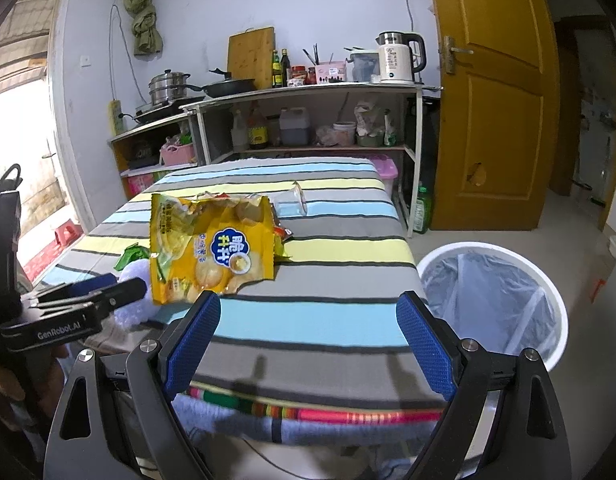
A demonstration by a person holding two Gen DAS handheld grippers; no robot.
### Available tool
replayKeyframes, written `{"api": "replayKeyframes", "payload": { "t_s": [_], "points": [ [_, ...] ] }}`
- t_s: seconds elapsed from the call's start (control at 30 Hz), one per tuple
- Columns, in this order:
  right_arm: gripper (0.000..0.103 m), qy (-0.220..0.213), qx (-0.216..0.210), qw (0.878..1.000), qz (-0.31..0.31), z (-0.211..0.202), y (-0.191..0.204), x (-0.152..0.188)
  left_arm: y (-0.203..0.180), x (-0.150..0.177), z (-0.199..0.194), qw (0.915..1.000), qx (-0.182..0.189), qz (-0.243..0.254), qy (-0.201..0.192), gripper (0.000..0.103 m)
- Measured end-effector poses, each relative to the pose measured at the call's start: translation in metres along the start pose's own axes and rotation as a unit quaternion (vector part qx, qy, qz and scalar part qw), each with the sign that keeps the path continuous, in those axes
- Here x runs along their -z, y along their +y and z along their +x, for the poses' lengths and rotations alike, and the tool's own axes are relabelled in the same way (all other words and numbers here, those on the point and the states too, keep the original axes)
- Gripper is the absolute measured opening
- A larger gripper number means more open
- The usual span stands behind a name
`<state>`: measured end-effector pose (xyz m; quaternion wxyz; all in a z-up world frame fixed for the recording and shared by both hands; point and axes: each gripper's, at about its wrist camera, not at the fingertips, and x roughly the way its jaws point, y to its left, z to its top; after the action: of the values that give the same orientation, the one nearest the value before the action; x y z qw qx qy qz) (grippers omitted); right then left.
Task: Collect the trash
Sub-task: 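Grasp the white foam net with the left tool while the right tool grasps the yellow chip bag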
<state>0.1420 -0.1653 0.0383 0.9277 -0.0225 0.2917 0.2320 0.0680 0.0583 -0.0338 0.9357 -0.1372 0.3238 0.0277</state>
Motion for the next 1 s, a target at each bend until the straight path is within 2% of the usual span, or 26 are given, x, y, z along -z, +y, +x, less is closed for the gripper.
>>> {"api": "replayKeyframes", "payload": {
  "t_s": [0.23,0.3,0.37,0.6,0.83,0.87,0.9,0.93,1.0],
  "points": [
    [0.090,0.006,-0.030,0.999,-0.021,0.030,0.009,-0.021,0.005,0.002,0.003,0.9998,0.015,-0.003,0.016,0.046],
    [0.090,0.016,-0.048,0.999,-0.021,0.043,0.009,-0.028,0.006,0.002,0.000,0.9997,0.020,-0.003,0.014,0.038],
    [0.090,0.032,-0.071,0.997,-0.019,0.061,0.008,-0.035,0.008,0.001,-0.002,0.9997,0.020,-0.001,0.012,0.034],
    [0.090,0.097,-0.127,0.987,-0.017,0.124,0.000,-0.053,0.017,-0.001,-0.002,0.9997,0.018,-0.007,0.011,0.031],
    [0.089,0.102,-0.173,0.979,-0.036,0.138,0.005,-0.066,0.019,-0.002,0.002,0.9997,0.019,-0.006,0.014,0.031],
    [0.087,0.100,-0.179,0.978,-0.039,0.138,0.006,-0.067,0.019,-0.002,0.003,0.9997,0.019,-0.006,0.015,0.031],
    [0.077,0.098,-0.185,0.977,-0.043,0.137,0.008,-0.068,0.019,-0.001,0.003,0.9997,0.019,-0.006,0.015,0.031],
    [0.061,0.097,-0.188,0.976,-0.049,0.135,0.010,-0.069,0.019,-0.001,0.003,0.9997,0.018,-0.006,0.015,0.031],
    [0.048,0.094,-0.185,0.976,-0.063,0.132,0.014,-0.068,0.019,-0.001,0.003,0.9997,0.017,-0.006,0.015,0.031]
  ]
}}
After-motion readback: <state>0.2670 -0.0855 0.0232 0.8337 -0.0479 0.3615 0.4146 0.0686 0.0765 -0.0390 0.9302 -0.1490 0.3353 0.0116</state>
